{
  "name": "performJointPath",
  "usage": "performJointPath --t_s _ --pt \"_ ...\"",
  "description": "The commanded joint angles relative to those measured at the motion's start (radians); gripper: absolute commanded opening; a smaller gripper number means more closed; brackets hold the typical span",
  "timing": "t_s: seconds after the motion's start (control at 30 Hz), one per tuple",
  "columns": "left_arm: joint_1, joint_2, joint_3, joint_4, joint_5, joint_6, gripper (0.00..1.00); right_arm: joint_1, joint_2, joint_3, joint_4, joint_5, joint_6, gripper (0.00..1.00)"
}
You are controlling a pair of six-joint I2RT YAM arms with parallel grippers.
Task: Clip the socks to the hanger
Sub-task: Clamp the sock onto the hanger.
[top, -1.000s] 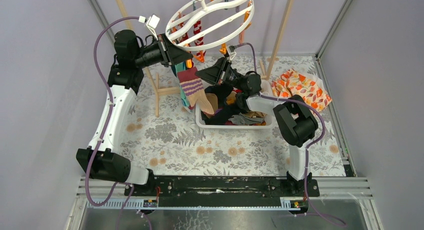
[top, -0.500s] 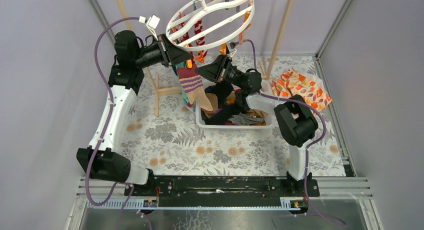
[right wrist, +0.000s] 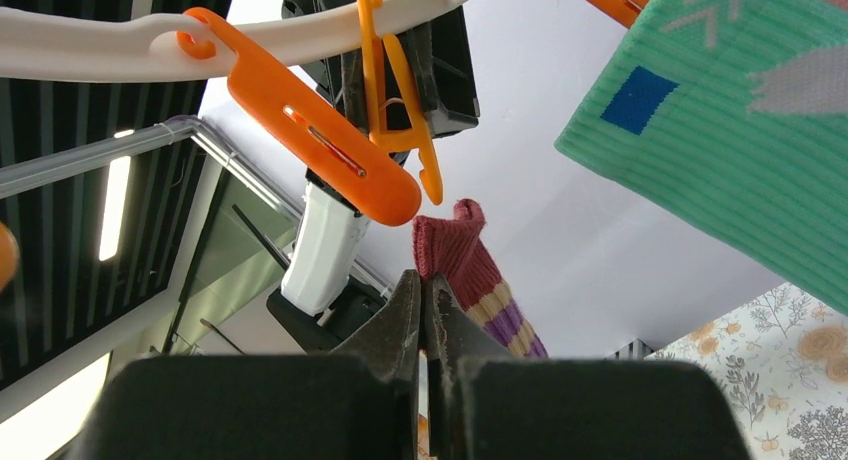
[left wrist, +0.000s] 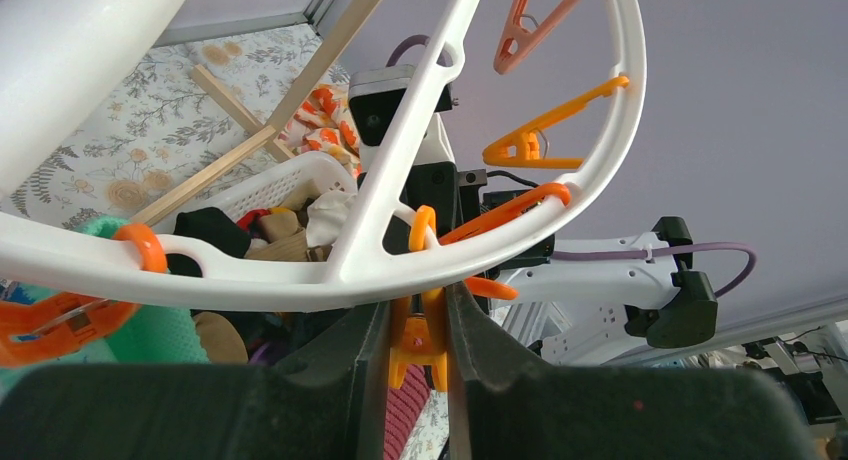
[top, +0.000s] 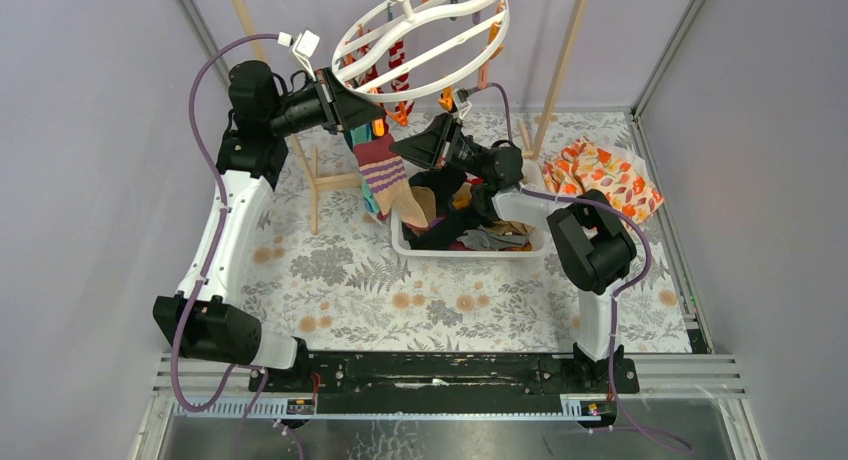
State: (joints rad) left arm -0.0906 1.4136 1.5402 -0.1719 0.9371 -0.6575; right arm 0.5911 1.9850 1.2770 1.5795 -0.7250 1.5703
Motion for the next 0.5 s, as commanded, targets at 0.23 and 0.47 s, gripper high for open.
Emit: performJointPath --t_s 0.23,0.47 --pt "0.003 -0.025 -0.018 0.055 0.039 -0.012 0.0 -0.001 -0.046 0.066 0.134 0.004 -0.001 0.0" --pt "0.003 -0.029 -0.026 0.06 0.045 -0.012 0.0 -0.004 -0.037 0.082 0.134 0.025 -0.001 0.0"
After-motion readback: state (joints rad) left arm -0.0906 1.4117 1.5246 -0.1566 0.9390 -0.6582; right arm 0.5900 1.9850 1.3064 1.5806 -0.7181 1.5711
